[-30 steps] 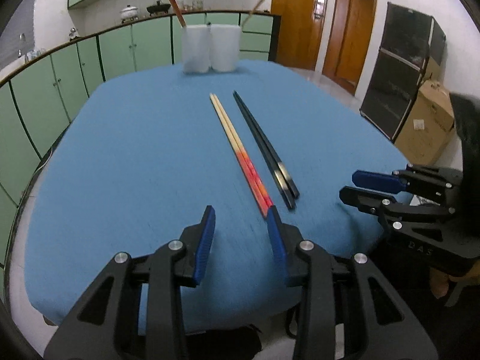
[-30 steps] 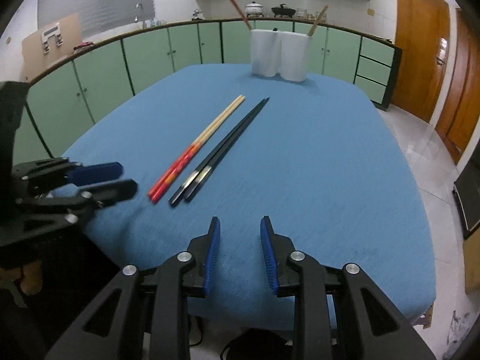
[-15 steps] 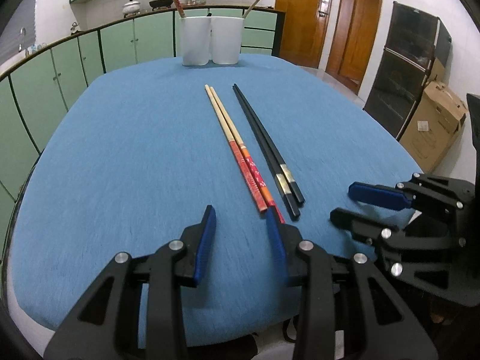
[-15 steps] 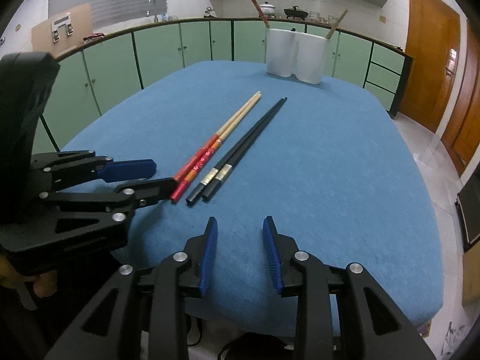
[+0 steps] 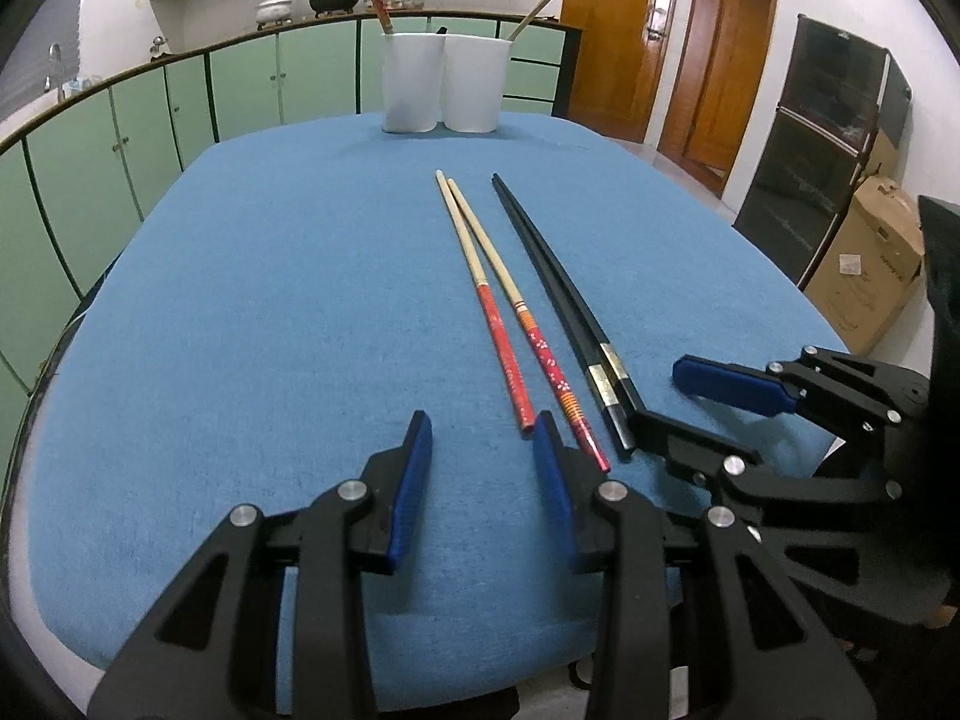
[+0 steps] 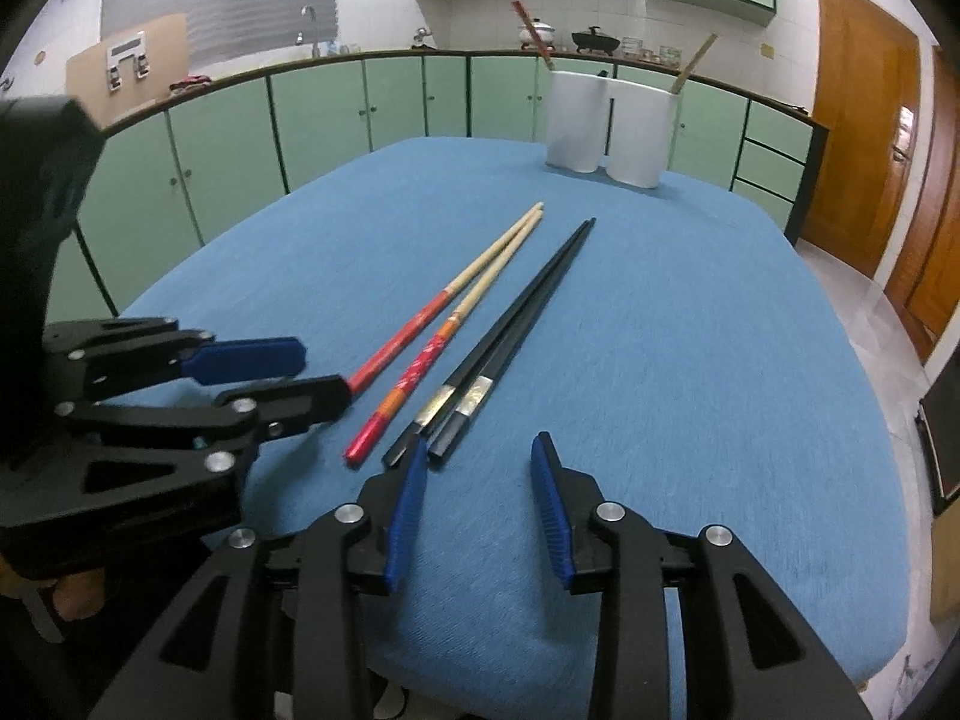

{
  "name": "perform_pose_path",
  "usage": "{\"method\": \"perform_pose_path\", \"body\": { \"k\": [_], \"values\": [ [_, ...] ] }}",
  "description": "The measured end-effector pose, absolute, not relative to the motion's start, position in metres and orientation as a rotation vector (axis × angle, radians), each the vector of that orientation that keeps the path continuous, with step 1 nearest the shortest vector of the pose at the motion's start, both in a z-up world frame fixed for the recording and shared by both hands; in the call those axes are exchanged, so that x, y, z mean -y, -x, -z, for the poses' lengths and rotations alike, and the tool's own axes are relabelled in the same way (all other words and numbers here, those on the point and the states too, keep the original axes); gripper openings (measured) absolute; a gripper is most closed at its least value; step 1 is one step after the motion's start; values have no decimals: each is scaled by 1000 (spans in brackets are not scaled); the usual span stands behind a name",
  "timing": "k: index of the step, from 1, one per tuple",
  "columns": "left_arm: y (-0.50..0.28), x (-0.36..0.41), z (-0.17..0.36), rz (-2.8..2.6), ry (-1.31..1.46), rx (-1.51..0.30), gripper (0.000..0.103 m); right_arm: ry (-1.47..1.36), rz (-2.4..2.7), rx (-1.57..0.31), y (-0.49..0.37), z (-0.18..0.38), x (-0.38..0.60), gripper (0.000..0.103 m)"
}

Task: Organize utensils
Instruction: 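Withdraw both open tools back over the remaining chopsticks, then grasp a red-patterned chopstick with the left tool while the right tool grasps a black chopstick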

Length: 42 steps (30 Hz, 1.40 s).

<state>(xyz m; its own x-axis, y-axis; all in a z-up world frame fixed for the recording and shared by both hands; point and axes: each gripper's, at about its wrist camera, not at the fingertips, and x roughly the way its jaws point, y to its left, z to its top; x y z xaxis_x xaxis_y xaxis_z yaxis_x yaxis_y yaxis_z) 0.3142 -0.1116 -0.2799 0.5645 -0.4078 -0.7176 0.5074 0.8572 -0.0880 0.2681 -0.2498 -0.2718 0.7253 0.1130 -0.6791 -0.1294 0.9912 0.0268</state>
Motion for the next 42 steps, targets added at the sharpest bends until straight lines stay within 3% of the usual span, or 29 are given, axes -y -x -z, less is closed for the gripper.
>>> {"method": "perform_pose_path", "body": {
  "k": [10,12,16,42],
  "values": [
    [-317,123,283,557,-146,-799,35,0,-83,-738,-270,273,264,35],
    [-320,124,284,545,-142,-793,30,-5,-74,-736,-272,273,265,35],
    [-326,118,284,514,-103,-787,7,-30,-33,-738,-275,274,275,6],
    [-315,90,264,387,-20,-748,5,-92,37,-695,-260,256,304,6]
  ]
}}
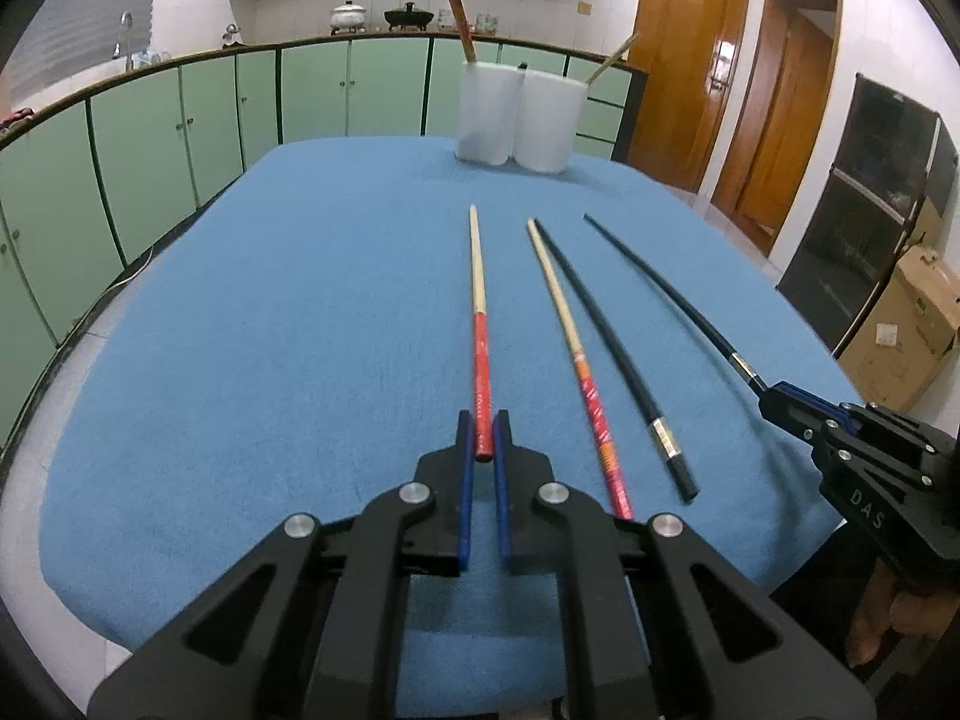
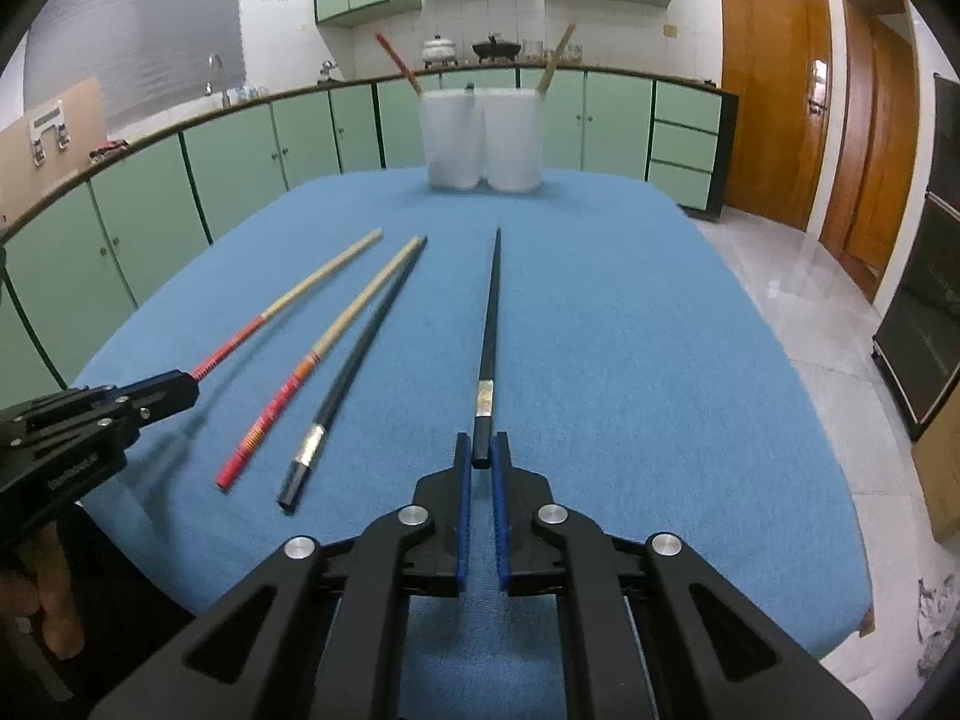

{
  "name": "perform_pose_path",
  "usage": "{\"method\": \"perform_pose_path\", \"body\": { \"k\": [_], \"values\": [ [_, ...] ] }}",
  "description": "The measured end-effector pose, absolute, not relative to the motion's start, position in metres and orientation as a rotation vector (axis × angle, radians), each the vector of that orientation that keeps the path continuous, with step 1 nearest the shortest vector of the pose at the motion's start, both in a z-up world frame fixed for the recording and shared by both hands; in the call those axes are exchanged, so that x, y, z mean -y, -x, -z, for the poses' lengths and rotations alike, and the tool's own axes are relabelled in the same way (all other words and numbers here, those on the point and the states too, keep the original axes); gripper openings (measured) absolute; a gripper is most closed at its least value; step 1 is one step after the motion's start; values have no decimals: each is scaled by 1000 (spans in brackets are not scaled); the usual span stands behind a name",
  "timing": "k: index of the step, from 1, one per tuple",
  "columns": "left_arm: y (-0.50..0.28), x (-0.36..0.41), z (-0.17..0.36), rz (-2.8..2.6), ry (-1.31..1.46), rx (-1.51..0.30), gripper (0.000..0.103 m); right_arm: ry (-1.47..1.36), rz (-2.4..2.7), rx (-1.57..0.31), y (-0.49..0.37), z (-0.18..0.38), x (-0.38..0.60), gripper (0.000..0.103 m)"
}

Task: Organize utensils
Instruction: 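Grasp a red-patterned chopstick with the left tool while the right tool grasps a black chopstick, then lift both chopsticks and carry them to the white holder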

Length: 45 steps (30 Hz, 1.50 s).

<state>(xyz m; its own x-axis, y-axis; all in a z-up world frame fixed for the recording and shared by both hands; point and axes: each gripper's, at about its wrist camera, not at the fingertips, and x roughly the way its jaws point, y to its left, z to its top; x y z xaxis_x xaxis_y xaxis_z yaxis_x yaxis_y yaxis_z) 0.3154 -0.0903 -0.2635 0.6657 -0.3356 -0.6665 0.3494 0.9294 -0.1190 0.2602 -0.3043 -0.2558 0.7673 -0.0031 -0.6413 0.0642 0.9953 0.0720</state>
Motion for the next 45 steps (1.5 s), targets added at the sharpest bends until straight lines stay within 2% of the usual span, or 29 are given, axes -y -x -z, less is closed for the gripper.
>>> {"method": "perform_pose_path", "body": {
  "k": [12,19,32,45],
  "values": [
    [-319,91,171,412,-5,-618,5,-109,12,-596,-262,154,324,6],
    [-343,93,113,440,-14,-581,5,-56,-23,-627,-297,100,332,6],
    [-410,114,66,486,-64,-653,5,-36,-66,-775,-382,30,337,6],
    [-462,136,-14,483,-63,-586,5,-24,-36,-730,-431,-52,349,6]
  ]
}}
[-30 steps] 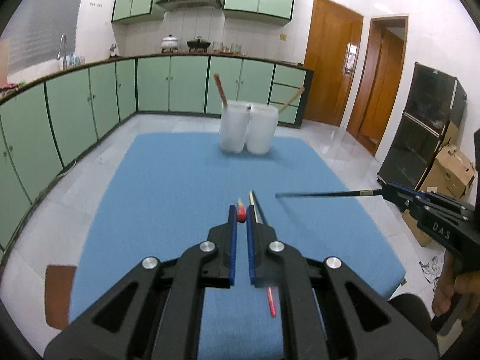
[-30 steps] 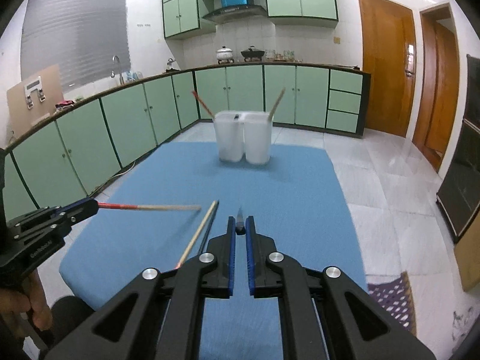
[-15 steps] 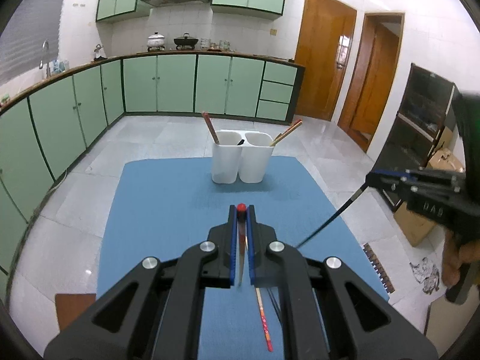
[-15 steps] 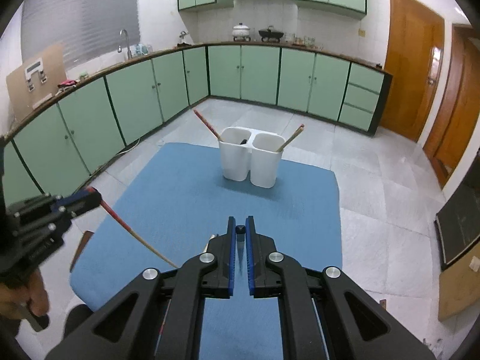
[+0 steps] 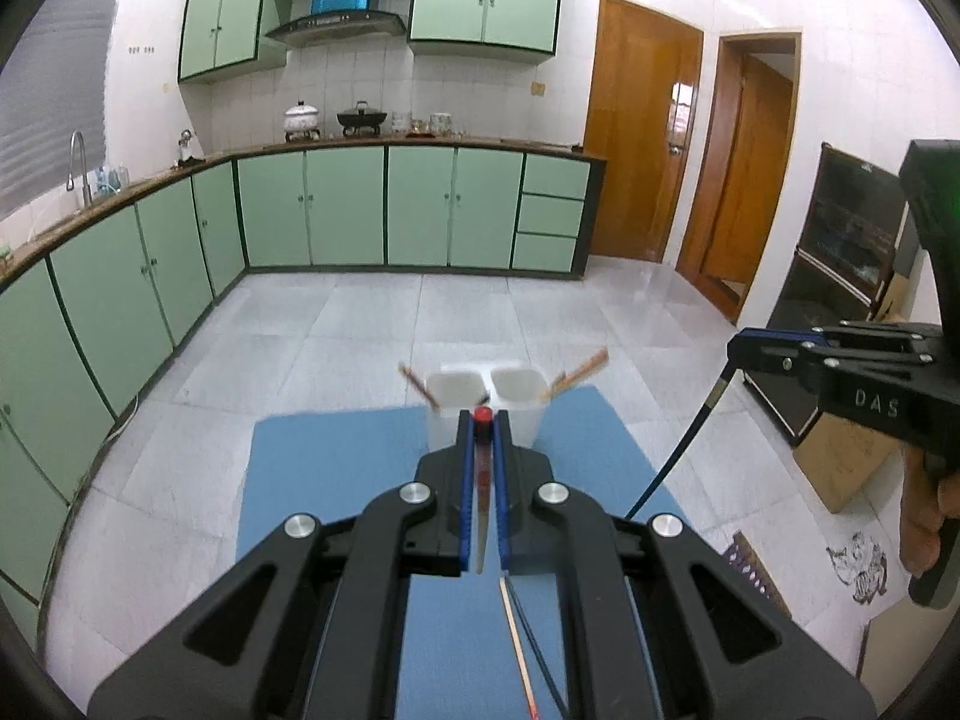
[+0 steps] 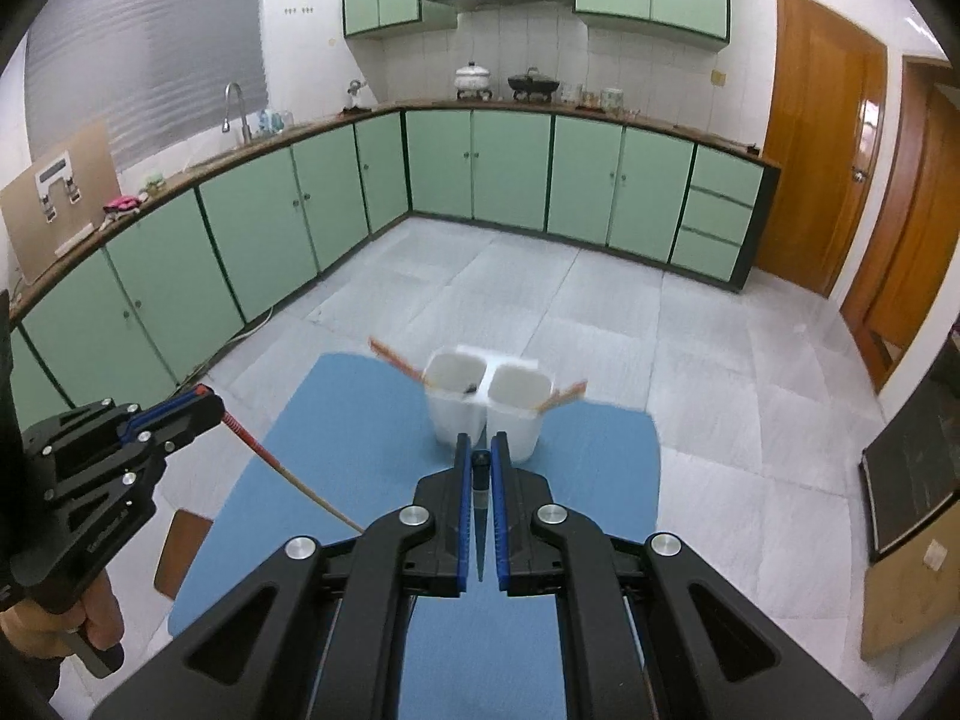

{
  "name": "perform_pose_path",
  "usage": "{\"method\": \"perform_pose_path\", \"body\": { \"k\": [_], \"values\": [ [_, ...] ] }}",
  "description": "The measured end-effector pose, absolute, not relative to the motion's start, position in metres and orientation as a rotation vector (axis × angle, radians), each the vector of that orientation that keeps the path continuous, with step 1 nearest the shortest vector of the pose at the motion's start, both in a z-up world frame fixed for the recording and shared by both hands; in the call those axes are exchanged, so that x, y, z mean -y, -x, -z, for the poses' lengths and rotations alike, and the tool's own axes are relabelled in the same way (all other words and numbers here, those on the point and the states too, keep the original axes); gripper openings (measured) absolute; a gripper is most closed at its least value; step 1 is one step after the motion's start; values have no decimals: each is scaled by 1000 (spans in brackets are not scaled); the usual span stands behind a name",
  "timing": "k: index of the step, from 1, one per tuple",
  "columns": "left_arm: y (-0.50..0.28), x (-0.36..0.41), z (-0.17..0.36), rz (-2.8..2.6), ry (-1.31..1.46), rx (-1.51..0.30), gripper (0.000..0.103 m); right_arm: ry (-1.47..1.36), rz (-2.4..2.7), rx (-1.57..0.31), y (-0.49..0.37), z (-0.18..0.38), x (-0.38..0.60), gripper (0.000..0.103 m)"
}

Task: Organize utensils
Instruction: 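Lift both chopsticks and carry them to the white holder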

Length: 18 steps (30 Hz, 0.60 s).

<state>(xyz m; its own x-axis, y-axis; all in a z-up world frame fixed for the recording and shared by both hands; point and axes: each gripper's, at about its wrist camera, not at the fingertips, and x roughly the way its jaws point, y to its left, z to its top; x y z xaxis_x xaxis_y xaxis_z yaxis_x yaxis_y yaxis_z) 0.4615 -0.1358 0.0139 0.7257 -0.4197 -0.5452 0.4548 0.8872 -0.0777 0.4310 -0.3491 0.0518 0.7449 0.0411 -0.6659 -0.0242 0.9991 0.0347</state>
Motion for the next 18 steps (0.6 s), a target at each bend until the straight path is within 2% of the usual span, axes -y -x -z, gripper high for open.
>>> {"method": "perform_pose_path", "body": {
  "k": [11,18],
  "values": [
    [-541,169,-70,447,-36,-539,5,-30,0,-614,-504,-120,356,6],
    [-600,191,-66,425,-36,-540,5,-39,31,-583,-563,-114,373,6]
  ]
}}
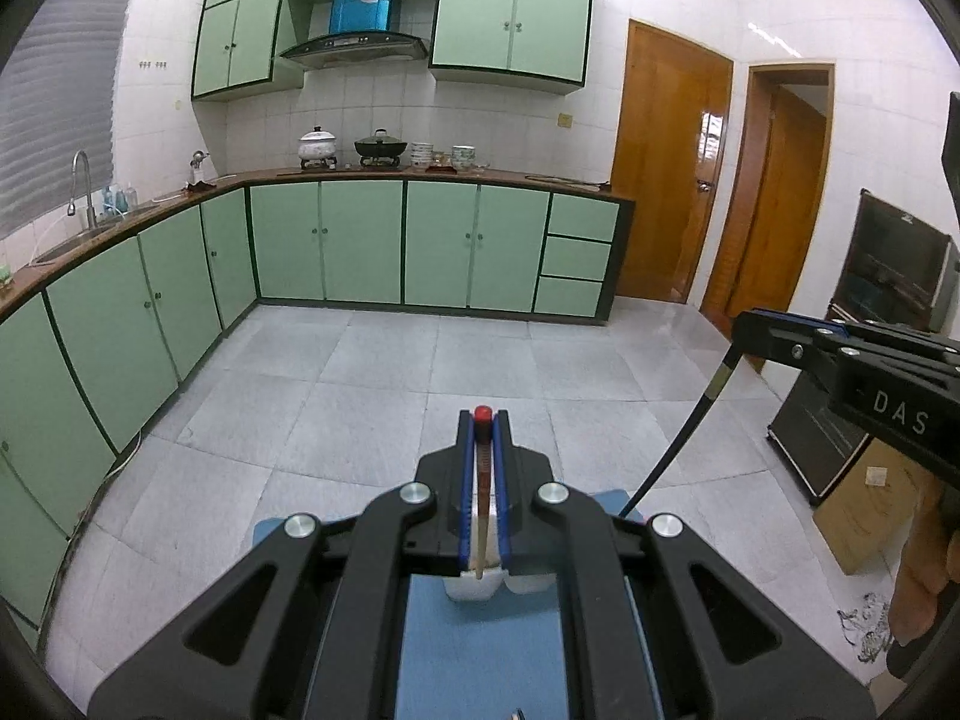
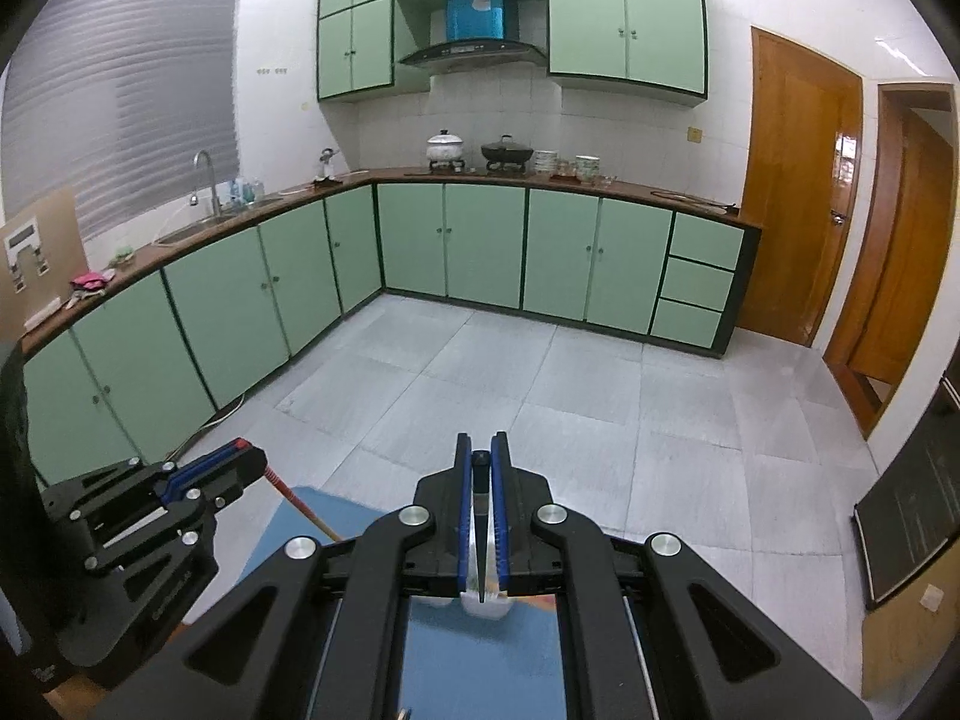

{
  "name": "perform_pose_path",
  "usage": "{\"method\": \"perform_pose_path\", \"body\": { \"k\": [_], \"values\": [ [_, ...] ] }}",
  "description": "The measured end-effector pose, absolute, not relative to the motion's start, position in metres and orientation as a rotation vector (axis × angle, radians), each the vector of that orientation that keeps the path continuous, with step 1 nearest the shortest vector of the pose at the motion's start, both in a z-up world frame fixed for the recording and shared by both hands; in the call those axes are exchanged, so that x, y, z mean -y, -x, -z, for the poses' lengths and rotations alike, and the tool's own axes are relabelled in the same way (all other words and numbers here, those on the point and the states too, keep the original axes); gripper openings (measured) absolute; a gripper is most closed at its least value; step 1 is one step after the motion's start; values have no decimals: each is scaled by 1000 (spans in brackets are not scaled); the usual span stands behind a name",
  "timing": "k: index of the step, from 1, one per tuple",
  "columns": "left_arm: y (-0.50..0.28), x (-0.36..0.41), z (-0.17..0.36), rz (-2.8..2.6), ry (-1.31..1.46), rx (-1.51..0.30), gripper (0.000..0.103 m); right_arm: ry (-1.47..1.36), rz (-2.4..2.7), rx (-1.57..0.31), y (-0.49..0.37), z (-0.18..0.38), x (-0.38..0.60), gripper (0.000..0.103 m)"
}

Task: Organize utensils
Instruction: 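Lift both chopsticks and carry them to the white holder, then lower both chopsticks into the holder cups and open both tools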

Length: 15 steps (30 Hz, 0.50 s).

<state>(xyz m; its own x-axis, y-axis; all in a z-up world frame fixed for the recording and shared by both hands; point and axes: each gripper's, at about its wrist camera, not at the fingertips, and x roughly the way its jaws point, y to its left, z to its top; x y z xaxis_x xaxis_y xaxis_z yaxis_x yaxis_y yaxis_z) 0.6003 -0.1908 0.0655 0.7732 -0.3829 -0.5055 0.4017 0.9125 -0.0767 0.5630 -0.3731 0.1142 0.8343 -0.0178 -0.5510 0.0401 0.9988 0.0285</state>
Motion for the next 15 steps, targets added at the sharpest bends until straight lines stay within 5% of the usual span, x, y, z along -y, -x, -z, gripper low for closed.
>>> {"method": "perform_pose_path", "body": {
  "k": [15],
  "values": [
    [-670,216,17,412,-77,-653,5,-127,48,-725,-641,5,416,6]
  ]
}}
